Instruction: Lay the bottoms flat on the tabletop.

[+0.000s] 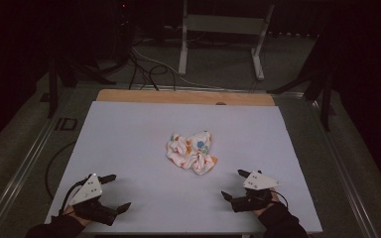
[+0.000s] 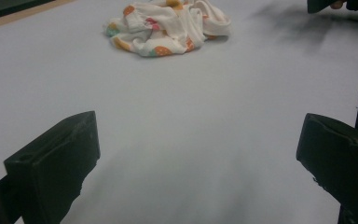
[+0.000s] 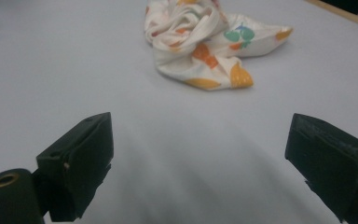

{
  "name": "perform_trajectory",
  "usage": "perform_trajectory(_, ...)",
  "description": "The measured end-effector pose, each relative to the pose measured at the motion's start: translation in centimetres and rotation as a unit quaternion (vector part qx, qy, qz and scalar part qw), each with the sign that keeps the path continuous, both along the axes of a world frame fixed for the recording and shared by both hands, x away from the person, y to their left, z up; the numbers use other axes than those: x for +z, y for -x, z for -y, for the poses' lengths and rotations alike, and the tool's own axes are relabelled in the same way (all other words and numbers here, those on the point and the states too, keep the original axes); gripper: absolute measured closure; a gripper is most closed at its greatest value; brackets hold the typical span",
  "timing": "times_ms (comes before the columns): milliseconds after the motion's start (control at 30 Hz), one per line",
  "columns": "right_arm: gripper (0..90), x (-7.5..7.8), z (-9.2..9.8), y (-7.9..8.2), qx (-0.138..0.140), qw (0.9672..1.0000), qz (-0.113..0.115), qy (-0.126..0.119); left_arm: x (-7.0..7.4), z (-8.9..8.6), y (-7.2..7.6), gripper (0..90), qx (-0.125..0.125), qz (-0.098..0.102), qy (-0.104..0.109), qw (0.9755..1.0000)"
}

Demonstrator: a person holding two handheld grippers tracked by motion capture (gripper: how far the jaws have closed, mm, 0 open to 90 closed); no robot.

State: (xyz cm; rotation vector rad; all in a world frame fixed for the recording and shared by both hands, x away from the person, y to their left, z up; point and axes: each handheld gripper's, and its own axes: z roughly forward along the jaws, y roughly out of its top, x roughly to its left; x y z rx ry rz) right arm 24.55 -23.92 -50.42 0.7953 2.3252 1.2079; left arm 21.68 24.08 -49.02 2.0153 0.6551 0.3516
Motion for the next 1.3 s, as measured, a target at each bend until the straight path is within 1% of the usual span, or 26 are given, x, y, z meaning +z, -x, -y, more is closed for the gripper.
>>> perform_trajectory(100, 8.0, 0.0, 0.0, 0.0, 0.007, 1.0000, 0.002, 0.004, 0.0, 0.1, 0.0, 0.7, -0.004, 0.000, -0.007, 1.0000)
perform_trajectory(133, 8.1, 0.1, -0.1, 0.0, 0.008, 1.0000, 0.000, 0.000, 0.0, 0.1, 0.0, 0.7, -0.005, 0.000, -0.008, 1.0000)
perform_trajectory(167, 8.4, 0.1, -0.1, 0.0, 0.007, 1.0000, 0.001, 0.002, 0.0, 0.1, 0.0, 0.7, -0.004, 0.000, -0.008, 1.0000)
perform_trajectory(200, 8.4, 0.1, -0.1, 0.1, 0.007, 0.9999, 0.003, 0.008, 0.0, 0.1, 0.0, 0.7, -0.004, 0.000, -0.009, 1.0000)
perform_trajectory(300, 8.4, 0.2, -0.1, 0.1, 0.006, 0.9999, 0.000, 0.008, 0.0, 0.2, 0.1, 0.7, -0.007, 0.001, -0.010, 0.9999)
perform_trajectory(400, 8.4, 0.3, -0.1, 0.2, 0.011, 0.9999, 0.005, 0.012, 0.0, 0.2, 0.1, 0.7, -0.010, -0.002, -0.008, 0.9999)
perform_trajectory(433, 8.4, 0.4, -0.2, 0.3, 0.009, 0.9999, 0.002, 0.008, 0.0, 0.3, 0.1, 0.7, -0.011, -0.003, -0.008, 0.9999)
perform_trajectory(500, 8.4, 0.5, -0.2, 0.3, 0.013, 0.9998, 0.003, 0.017, 0.0, 0.3, 0.2, 0.7, -0.014, -0.003, -0.010, 0.9998)
perform_trajectory(567, 8.4, 0.6, -0.3, 0.3, 0.022, 0.9996, -0.001, 0.019, 0.0, 0.4, 0.1, 0.7, -0.015, -0.004, -0.010, 0.9998)
perform_trajectory(600, 8.4, 0.6, -0.3, 0.4, 0.027, 0.9993, -0.003, 0.025, 0.1, 0.4, 0.2, 0.7, -0.014, -0.004, -0.011, 0.9998)
perform_trajectory(633, 8.4, 0.6, -0.3, 0.4, 0.031, 0.9991, -0.011, 0.025, 0.1, 0.5, 0.2, 0.7, -0.016, -0.004, -0.010, 0.9998)
perform_trajectory(700, 8.4, 0.7, -0.4, 0.4, 0.032, 0.9989, -0.017, 0.031, 0.2, 0.6, 0.2, 0.7, -0.021, -0.005, -0.010, 0.9997)
perform_trajectory(767, 8.4, 0.7, -0.5, 0.5, 0.035, 0.9987, -0.017, 0.033, 0.3, 0.7, 0.1, 0.7, -0.025, -0.010, -0.007, 0.9996)
perform_trajectory(900, 8.4, 1.2, -0.8, 0.6, 0.043, 0.9981, -0.021, 0.038, 0.5, 1.1, 0.0, 0.7, -0.034, -0.012, -0.005, 0.9994)
perform_trajectory(1000, 8.4, 1.4, -0.9, 0.8, 0.050, 0.9980, -0.027, 0.028, 0.7, 1.5, 0.0, 0.7, -0.043, -0.015, -0.007, 0.9990)
perform_trajectory(1067, 8.4, 1.6, -1.1, 0.9, 0.051, 0.9977, -0.029, 0.034, 0.7, 1.7, 0.0, 0.7, -0.047, -0.017, -0.008, 0.9987)
perform_trajectory(1133, 8.5, 1.8, -1.1, 0.9, 0.057, 0.9974, -0.032, 0.031, 0.9, 1.8, 0.0, 0.7, -0.050, -0.019, -0.009, 0.9985)
perform_trajectory(1233, 8.5, 2.3, -1.0, 0.9, 0.059, 0.9976, -0.027, 0.025, 1.1, 2.0, 0.0, 0.6, -0.054, -0.020, -0.009, 0.9983)
perform_trajectory(1300, 8.5, 2.5, -1.0, 0.9, 0.055, 0.9979, -0.028, 0.021, 1.2, 2.1, -0.1, 0.7, -0.057, -0.024, -0.007, 0.9981)
